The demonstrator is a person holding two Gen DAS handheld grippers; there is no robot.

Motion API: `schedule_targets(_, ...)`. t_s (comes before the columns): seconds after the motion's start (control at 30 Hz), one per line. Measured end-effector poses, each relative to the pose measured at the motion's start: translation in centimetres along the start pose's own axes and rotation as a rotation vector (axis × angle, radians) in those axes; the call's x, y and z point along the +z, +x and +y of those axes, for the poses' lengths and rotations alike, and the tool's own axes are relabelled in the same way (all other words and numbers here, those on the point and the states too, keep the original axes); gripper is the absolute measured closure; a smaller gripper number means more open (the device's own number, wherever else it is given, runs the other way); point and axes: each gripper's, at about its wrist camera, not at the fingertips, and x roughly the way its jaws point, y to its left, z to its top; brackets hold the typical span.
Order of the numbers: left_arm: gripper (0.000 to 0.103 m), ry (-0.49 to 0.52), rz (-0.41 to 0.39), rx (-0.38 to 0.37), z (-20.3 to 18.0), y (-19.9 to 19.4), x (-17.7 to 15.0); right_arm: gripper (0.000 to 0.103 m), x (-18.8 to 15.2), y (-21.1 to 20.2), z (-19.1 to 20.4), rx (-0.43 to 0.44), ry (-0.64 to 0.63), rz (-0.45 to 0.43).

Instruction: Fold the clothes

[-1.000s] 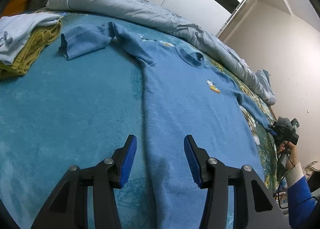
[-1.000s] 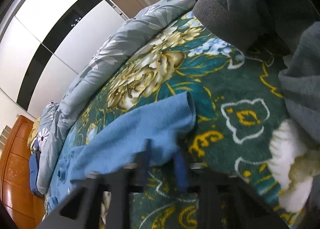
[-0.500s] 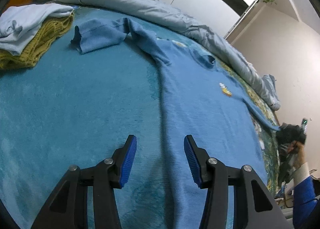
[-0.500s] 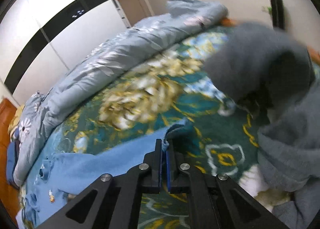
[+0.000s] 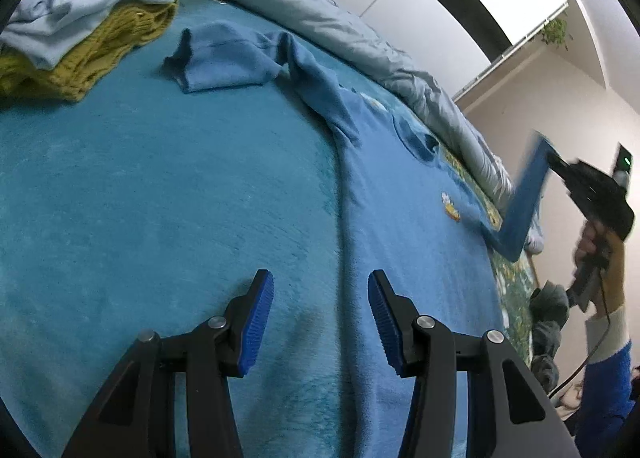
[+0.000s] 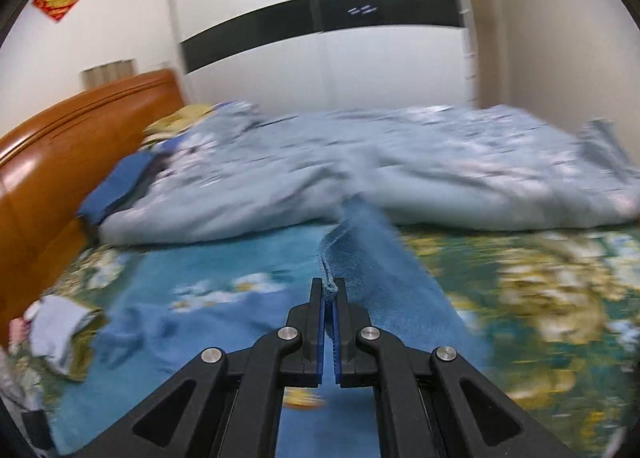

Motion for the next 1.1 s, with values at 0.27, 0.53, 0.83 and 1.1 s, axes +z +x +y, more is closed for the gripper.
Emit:
schedule_targets(0.27,0.052,-0.046,-0.02,0.001,2.1,-1.1,0.3,0.1,-5.3,9.7,10.0,0.157,-0.014,0.177)
schedule_targets(0.53,0.052,-0.057,-0.022,0.005,3.3,-1.3,0.4,0.098,-9.8,13.7,13.9,0.202,-0.034,0.3)
schedule_targets(0.83,0.052,-0.017,-0.037,0.022,1.8,-0.5,2.0,0.078,-11.0,14.3,14.2,0.279,-0.057,0.371)
schedule_targets(1.1,0.051,0.045,-0.131,0.131,2.0,0.1,7.3,0.048,-10.8,10.0,11.8,0.325,-0.098,0.306)
